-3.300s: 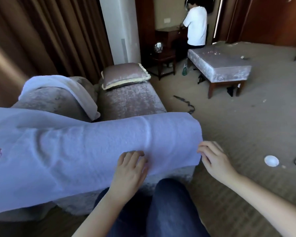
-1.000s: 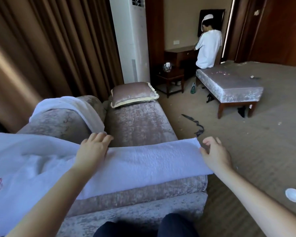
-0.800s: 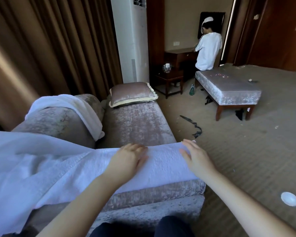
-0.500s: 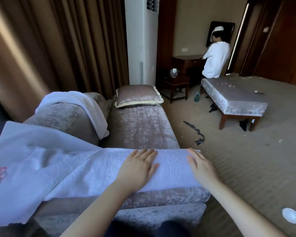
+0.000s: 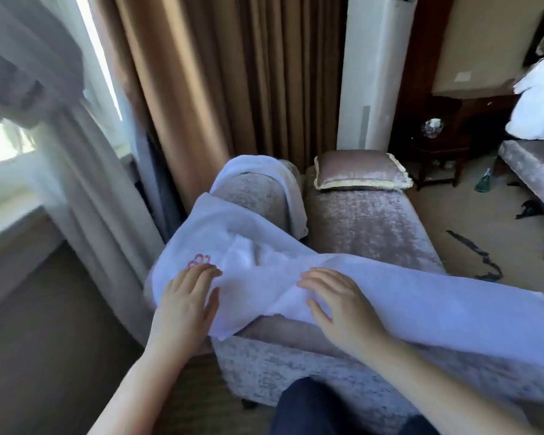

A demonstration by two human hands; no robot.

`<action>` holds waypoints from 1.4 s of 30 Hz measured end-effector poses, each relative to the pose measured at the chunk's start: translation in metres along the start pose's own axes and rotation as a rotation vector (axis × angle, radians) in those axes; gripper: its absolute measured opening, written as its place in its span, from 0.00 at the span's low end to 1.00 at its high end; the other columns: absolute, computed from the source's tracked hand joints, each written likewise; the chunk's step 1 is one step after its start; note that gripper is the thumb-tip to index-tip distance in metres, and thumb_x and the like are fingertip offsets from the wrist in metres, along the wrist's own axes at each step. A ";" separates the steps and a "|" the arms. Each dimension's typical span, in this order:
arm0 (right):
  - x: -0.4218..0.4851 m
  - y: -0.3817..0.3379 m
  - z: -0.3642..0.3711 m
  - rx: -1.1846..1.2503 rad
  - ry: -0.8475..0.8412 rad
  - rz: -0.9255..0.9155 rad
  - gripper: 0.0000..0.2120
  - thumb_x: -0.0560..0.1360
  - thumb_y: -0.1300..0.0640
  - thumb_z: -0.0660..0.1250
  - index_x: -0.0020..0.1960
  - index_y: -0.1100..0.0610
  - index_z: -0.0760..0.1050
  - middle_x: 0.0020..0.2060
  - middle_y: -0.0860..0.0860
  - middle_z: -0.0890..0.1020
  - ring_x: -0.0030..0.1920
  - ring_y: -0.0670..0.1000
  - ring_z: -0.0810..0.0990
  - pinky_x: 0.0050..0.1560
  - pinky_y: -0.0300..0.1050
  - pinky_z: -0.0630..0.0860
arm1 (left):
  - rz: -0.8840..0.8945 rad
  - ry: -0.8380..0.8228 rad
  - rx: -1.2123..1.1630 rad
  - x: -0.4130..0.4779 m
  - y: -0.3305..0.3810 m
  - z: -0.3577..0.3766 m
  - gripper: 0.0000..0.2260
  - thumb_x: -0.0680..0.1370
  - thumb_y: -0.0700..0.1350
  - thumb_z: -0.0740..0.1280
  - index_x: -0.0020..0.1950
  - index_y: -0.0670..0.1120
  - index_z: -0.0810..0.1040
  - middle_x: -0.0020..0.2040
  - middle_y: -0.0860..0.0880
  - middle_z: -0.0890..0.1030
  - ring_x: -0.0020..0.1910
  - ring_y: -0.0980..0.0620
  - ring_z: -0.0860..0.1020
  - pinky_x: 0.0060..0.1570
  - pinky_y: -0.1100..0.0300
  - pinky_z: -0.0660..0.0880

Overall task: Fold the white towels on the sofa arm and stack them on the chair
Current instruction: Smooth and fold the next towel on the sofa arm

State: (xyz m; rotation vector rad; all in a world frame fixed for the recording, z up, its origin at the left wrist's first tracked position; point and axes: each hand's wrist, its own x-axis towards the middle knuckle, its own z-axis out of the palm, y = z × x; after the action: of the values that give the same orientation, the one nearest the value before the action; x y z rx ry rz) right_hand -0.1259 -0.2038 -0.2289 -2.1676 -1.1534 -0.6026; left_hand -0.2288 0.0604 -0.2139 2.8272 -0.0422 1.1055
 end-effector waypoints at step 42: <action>0.103 -0.079 0.060 -0.192 0.063 -0.292 0.09 0.74 0.55 0.59 0.54 0.49 0.69 0.27 0.48 0.77 0.19 0.51 0.70 0.18 0.37 0.59 | -0.257 0.096 -0.280 -0.049 -0.098 0.008 0.21 0.70 0.26 0.66 0.57 0.46 0.78 0.58 0.56 0.75 0.57 0.54 0.77 0.58 0.63 0.74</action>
State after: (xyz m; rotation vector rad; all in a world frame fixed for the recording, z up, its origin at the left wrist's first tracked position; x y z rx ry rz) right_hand -0.1328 -0.0679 -0.1830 -2.1336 -1.4413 -0.9353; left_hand -0.2533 0.1559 -0.2613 2.4487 0.1571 1.0804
